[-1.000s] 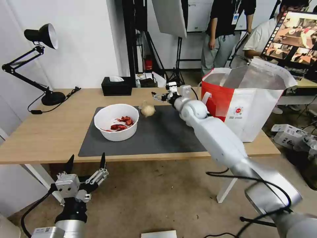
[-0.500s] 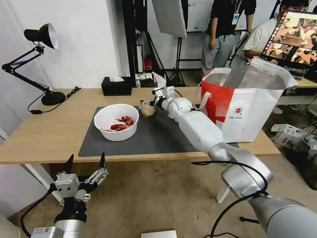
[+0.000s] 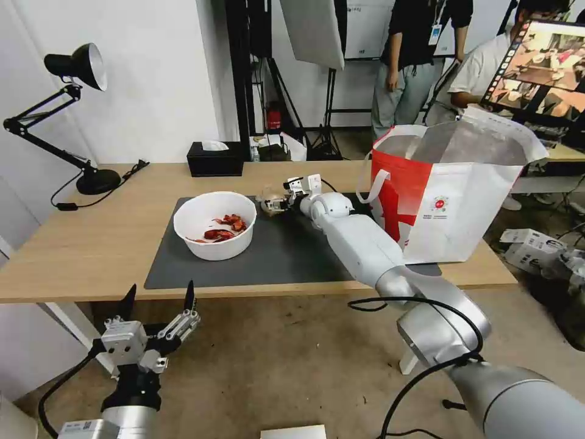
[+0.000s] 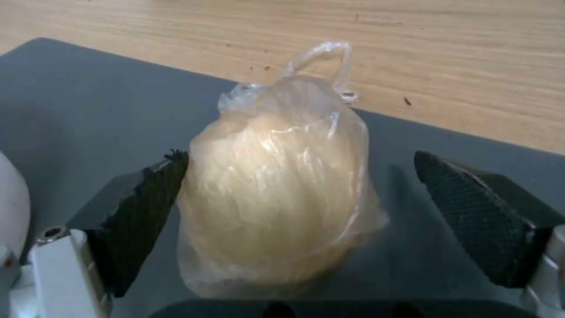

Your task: Pick up the trash from the table and place it into the takeout bag.

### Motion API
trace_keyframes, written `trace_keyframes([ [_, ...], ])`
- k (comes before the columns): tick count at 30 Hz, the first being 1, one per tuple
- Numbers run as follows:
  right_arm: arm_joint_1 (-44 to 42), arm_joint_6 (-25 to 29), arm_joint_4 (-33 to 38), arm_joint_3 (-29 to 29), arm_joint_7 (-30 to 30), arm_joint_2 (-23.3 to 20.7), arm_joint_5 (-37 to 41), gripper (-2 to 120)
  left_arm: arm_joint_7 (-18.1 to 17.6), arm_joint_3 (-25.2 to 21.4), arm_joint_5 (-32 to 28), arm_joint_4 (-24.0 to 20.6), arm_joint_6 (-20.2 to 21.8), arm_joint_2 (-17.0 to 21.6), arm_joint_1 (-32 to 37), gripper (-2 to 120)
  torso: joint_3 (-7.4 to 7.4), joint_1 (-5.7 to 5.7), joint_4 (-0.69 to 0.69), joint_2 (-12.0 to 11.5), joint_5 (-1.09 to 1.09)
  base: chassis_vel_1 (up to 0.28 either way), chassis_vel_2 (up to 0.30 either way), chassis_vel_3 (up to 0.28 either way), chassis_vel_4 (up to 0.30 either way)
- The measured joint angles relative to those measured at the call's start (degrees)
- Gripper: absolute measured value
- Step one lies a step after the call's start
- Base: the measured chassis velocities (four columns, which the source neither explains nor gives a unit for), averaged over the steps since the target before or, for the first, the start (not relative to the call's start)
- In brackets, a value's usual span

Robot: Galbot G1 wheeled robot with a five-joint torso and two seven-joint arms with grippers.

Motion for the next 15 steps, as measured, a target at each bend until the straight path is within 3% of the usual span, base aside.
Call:
trace_keyframes([
  [5, -0.1, 0.5, -0.7, 0.1, -1.1, 0.0, -0.6, 87, 0.0, 0.1, 0.3, 0.0, -0.1, -0.2, 0.0, 100, 0.00, 0.00, 0.00, 0.0, 0.00, 0.000, 0.000, 0.000, 0.000],
  [15, -0.7, 1.9, -1.4, 0.1, -2.2, -0.1, -1.9, 46, 0.0, 0.1, 0.6, 0.0, -0.4, -0.4, 0.2, 100, 0.00, 0.00, 0.00, 0.0, 0.00, 0.000, 0.000, 0.000, 0.000],
])
